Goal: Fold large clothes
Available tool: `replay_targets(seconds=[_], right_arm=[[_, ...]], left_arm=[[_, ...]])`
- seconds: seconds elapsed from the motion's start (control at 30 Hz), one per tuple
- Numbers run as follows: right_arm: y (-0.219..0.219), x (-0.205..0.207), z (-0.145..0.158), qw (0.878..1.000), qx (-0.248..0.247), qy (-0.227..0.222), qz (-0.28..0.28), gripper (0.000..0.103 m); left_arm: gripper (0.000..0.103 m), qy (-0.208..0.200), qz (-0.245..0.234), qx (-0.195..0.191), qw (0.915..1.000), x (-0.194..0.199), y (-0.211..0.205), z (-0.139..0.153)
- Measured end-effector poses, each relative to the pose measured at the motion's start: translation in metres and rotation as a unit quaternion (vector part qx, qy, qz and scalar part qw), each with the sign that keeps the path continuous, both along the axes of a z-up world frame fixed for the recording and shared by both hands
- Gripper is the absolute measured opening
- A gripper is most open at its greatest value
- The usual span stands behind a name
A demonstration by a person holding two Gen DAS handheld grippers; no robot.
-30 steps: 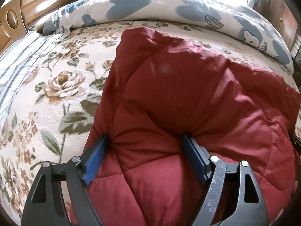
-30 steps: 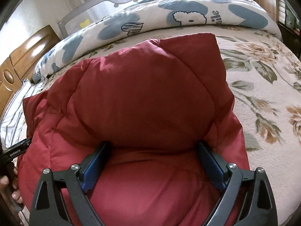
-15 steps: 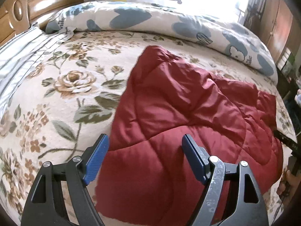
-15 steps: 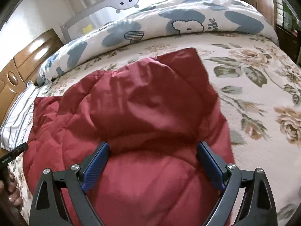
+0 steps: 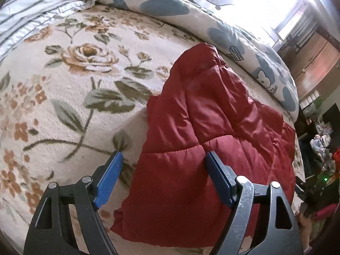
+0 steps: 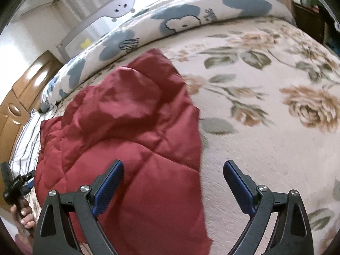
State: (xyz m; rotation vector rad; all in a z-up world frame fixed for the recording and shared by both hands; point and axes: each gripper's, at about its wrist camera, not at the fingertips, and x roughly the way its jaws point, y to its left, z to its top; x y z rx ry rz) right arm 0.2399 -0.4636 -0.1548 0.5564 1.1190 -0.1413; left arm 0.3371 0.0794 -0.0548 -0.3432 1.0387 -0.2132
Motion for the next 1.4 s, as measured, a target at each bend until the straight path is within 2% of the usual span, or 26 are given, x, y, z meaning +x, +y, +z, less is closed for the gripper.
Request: replay_targets(seconds=[0.17,0.33,0.43,0.6,0.67,0.7,0.83,0.93,1.07,1.23,1.4], right_arm=[[-0.002,-0.004,-0.008,0.999,0.040,-0.003,-0.010,0.095],[-0.001,0.000,-0.026,0.993,0.117,-0.005,-0.015,0.095],[-0.001,0.002,-0.040,0.989,0.144,0.000,-0.020,0.095],[-0.001,0.002,-0.058,0.982,0.187,-0.003,-0.034,0.098],[0.003,0.003,-0.057,0.981,0.191,-0.005,-0.027,0.096],[0.006,0.004,-0.057,0.980,0.199,-0.007,-0.022,0.092],[0.009,0.003,-0.050,0.979,0.202,-0.010,-0.009,0.072],[0.008,0.000,-0.041,0.979,0.203,-0.014,-0.006,0.056],[0.012,-0.006,-0.026,0.981,0.194,-0.020,-0.005,0.044],[0.015,-0.022,-0.008,0.980,0.198,-0.022,0.001,0.040],[0.019,-0.053,0.011,0.978,0.205,-0.022,0.016,0.038]], left_arm=[[0.082,0.016,-0.012,-0.031,0.9993,0.005,0.001,-0.008],[0.089,0.034,-0.016,-0.058,0.9976,0.012,0.004,-0.023],[0.103,0.051,-0.014,-0.075,0.9958,0.018,0.008,-0.036],[0.103,0.069,-0.009,-0.125,0.9897,0.021,0.008,-0.050],[0.092,0.065,-0.022,-0.139,0.9879,0.019,0.001,-0.049],[0.079,0.063,-0.033,-0.149,0.9863,0.017,-0.003,-0.047],[0.055,0.041,-0.052,-0.121,0.9904,0.009,-0.017,-0.028],[0.044,0.030,-0.061,-0.115,0.9911,0.003,-0.019,-0.014],[0.039,0.011,-0.065,-0.108,0.9920,-0.008,-0.018,0.003],[0.035,-0.001,-0.074,-0.106,0.9916,-0.033,-0.012,0.019],[0.033,-0.011,-0.090,-0.104,0.9905,-0.081,0.003,0.035]])
